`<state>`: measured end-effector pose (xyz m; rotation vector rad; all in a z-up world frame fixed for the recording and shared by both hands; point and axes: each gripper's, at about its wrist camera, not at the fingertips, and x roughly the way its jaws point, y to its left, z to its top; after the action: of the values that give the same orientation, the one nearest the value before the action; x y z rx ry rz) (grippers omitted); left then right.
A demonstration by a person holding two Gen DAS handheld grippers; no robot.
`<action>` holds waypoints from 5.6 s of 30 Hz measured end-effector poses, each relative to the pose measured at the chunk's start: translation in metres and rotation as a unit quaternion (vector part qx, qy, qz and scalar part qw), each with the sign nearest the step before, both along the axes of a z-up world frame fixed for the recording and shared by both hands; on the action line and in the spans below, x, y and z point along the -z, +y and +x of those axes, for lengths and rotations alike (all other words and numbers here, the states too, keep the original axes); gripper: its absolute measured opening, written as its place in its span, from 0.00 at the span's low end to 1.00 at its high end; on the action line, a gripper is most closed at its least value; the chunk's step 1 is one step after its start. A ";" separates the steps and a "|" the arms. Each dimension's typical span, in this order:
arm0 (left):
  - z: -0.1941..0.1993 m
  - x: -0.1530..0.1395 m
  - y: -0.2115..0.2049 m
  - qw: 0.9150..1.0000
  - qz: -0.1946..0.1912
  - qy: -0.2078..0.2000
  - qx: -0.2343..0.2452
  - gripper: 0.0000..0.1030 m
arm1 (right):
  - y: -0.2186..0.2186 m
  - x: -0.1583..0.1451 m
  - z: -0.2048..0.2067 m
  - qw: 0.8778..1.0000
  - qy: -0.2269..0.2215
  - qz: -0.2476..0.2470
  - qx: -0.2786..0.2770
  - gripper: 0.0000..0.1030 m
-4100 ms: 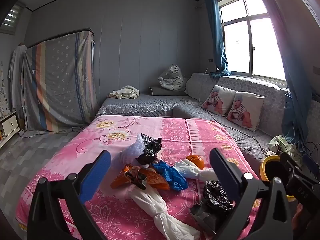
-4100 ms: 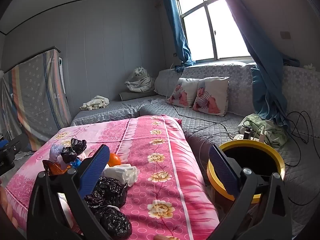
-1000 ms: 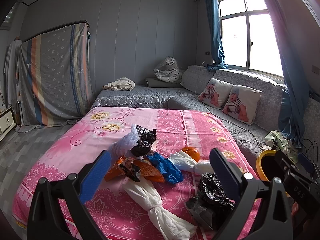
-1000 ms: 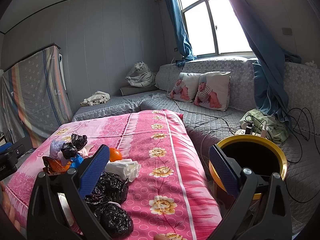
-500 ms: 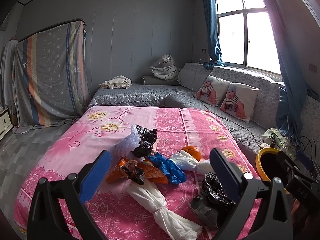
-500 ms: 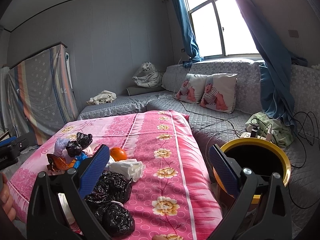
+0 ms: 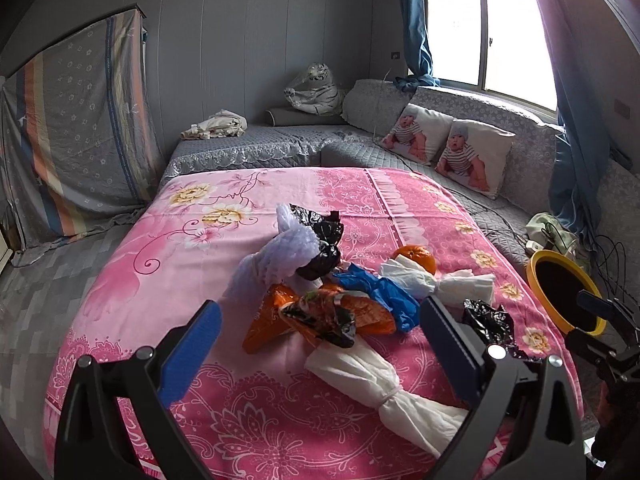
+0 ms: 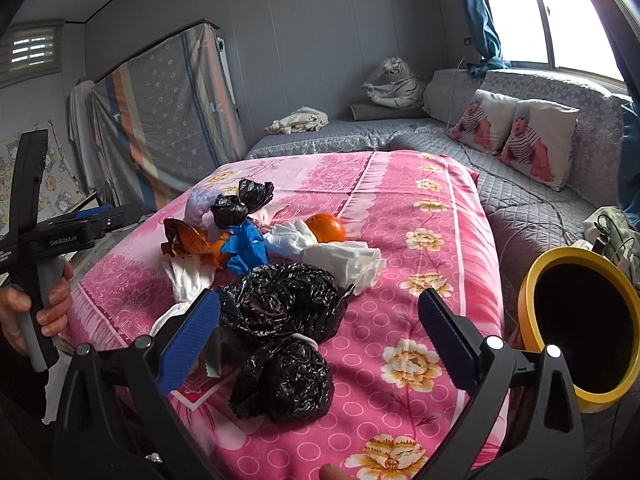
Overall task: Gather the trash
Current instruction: 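Grasp the lavender mesh net with the left gripper while the right gripper grasps the black bag, then carry the mesh net and black bag to the yellow bin and release both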
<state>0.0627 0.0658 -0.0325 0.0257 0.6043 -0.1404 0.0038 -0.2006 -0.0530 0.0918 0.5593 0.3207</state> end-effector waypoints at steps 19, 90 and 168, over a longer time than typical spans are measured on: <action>0.100 0.014 0.019 0.984 0.030 0.053 0.166 0.93 | 0.026 0.014 0.019 0.993 0.047 -0.011 -0.103 0.92; 0.175 -0.022 0.013 0.962 -0.053 0.078 0.255 0.41 | -0.083 -0.005 0.059 0.988 0.072 0.140 0.008 0.16; 0.182 -0.010 -0.359 0.928 -0.154 0.155 0.301 0.76 | -0.310 0.009 -0.001 0.899 -0.007 0.095 0.428 0.50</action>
<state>0.2443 -0.2936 -0.0230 -0.1204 0.8724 -0.8490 0.0024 -0.5109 -0.0617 0.5083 0.4244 -0.4898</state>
